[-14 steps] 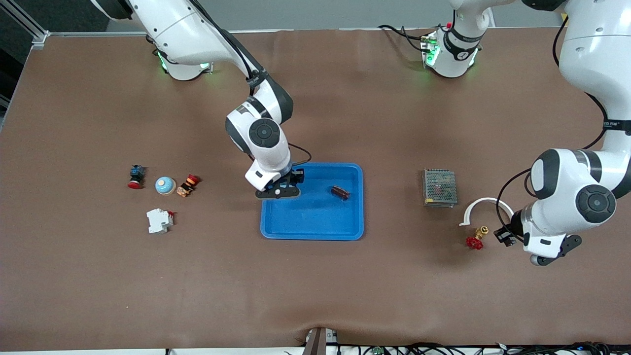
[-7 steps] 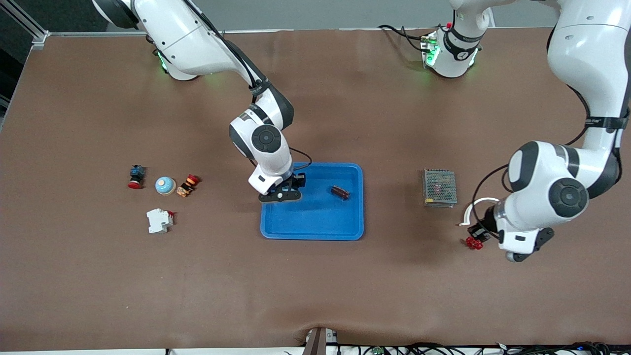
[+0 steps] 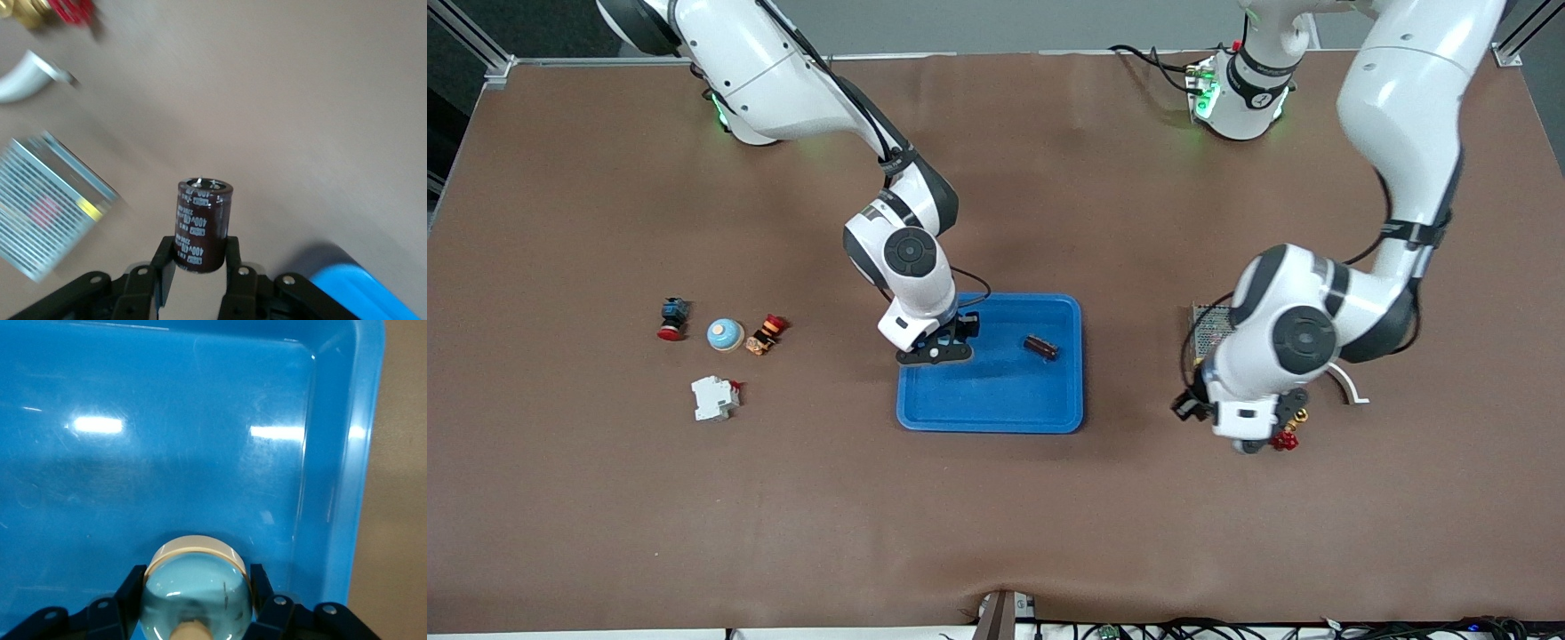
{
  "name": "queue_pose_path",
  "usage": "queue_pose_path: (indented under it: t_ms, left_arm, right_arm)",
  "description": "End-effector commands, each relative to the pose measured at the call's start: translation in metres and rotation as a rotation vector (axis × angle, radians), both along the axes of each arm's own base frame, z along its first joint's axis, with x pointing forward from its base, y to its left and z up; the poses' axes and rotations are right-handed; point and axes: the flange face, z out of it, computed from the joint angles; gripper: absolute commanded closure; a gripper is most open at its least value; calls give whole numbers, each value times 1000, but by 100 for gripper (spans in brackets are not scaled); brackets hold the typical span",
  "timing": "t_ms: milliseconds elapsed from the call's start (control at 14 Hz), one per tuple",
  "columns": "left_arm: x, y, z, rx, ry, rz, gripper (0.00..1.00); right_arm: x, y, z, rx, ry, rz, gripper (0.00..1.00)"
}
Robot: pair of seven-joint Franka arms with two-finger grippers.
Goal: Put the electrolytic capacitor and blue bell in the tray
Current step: 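Open the right gripper on the bell while the left gripper carries the capacitor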
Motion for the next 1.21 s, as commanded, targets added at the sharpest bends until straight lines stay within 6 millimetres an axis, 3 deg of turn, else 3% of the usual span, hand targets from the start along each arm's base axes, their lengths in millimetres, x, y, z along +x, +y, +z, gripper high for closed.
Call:
queue_pose_path:
  t_ms: [0, 214, 357, 643, 1000, 1143]
  left_arm:
    - [2, -40, 9, -24, -59, 37, 100]
    - [-9, -91, -3, -92, -117, 61, 100]
    - [-22, -125, -14, -113, -125, 54, 100]
    - [-43, -173, -55, -109, -140, 46, 100]
    - [-62, -193, -88, -74, -121, 19, 100]
    - [-58, -186, -91, -61, -124, 27, 100]
  right_arm:
    - [-1, 2, -4, -6, -13, -5, 52]
    - [-1, 2, -7, -8, -9, -5, 30]
    - [-1, 2, -7, -8, -9, -5, 1]
    - [-6, 7, 4, -25, 6, 9, 0]
    - [-13, -6, 99, -119, 61, 98, 0]
    - [-14, -15, 134, -137, 67, 160, 0]
